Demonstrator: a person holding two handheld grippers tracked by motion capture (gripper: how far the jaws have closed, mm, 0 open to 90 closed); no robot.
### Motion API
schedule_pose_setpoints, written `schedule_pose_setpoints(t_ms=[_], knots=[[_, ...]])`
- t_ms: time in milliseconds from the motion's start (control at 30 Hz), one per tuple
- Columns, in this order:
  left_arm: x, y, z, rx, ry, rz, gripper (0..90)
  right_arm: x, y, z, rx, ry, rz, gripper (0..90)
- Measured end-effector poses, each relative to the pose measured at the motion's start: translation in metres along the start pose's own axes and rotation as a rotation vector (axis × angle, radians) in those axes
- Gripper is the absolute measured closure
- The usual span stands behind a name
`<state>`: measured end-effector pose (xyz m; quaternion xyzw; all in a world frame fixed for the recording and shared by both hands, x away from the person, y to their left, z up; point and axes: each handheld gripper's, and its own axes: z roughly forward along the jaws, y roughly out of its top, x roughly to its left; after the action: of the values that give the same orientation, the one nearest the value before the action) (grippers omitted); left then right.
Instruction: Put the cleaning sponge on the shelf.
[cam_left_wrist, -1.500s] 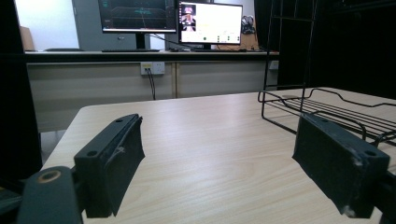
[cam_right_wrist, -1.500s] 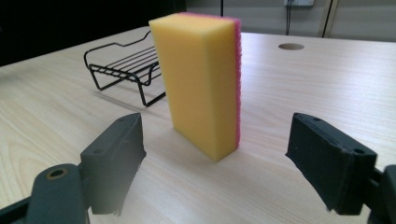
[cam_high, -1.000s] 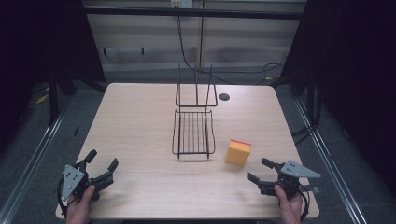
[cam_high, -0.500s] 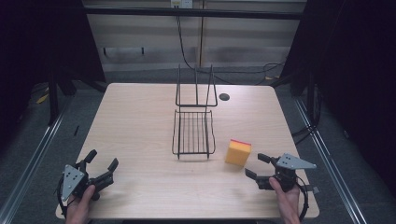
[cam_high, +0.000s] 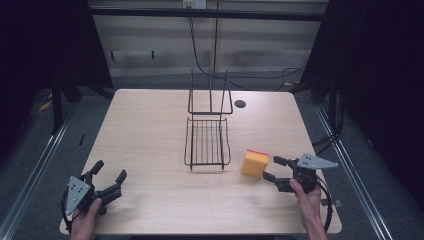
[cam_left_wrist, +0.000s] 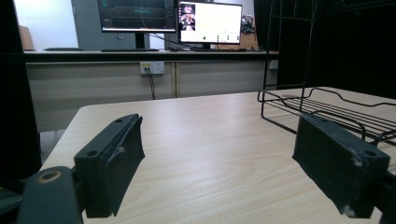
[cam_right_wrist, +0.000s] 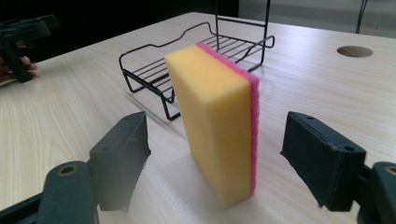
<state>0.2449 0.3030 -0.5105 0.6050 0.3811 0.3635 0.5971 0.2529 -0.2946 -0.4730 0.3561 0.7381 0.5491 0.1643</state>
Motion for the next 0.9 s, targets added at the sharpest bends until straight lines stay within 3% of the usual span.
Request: schedule_pose_setpoints(t_ms=[300,900], knots=[[0.000,0.000,0.000,0.000,0.000,0.000,15.6,-0.011,0.010,0.009,-0.014,0.080,-0.032,25.8],[0.000,0.000,0.000,0.000,-0.001,0.000,15.6,-0.023,0.002,0.027,-0.043,0.157,-0.046,37.8]])
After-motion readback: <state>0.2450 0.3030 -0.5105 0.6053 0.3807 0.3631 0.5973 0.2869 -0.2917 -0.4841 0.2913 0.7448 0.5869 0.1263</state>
